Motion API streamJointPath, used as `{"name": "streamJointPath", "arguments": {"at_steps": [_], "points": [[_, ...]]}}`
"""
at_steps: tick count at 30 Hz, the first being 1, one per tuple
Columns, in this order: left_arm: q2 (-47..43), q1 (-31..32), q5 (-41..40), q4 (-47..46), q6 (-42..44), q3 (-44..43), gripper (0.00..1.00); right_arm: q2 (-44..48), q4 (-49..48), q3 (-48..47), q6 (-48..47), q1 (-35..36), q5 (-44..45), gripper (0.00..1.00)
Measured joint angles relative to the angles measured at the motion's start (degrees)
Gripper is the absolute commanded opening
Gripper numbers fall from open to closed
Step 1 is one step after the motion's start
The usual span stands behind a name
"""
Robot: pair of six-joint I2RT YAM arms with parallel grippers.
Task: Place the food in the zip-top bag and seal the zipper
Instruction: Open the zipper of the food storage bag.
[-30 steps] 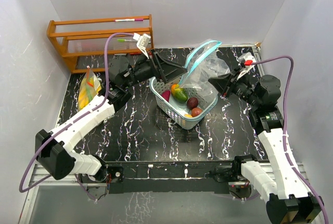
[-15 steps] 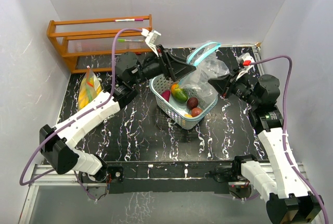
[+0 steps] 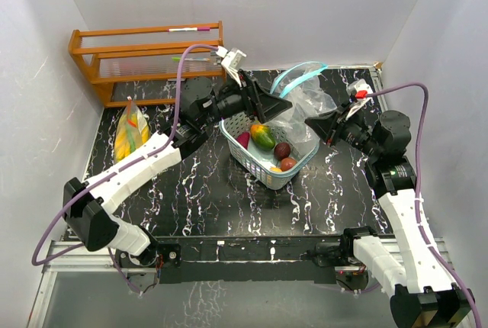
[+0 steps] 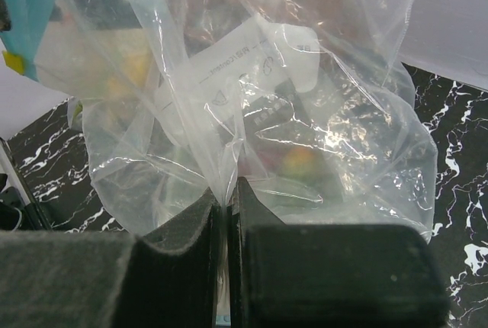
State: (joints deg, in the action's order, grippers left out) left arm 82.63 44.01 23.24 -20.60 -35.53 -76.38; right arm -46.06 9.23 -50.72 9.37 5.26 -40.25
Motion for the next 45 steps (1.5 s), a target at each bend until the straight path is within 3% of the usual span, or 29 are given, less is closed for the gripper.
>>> {"name": "streamJointPath", "arguments": {"at_steps": [7, 13, 29, 45], "points": [[-3.28, 0.0, 0.02, -1.64, -0.63, 1.51, 0.74, 0.24, 0.26, 0.0, -0.28, 0.0, -0.55, 0.08], [-4.83, 0.0, 0.0, -3.93, -1.6, 1.27, 0.68, 1.25, 1.01, 0.0, -0.52, 0.0, -1.33, 0.08], [-3.96, 0.0, -3.54, -3.58, -0.22, 0.94, 0.66, 2.69, 3.02, 0.0, -2.19, 0.0, -3.26, 0.08], [-2.95, 0.0, -6.34, -1.51, 3.52, 0.92, 0.52, 4.52, 4.31, -0.02, -4.61, 0.0, -5.51, 0.08]]}}
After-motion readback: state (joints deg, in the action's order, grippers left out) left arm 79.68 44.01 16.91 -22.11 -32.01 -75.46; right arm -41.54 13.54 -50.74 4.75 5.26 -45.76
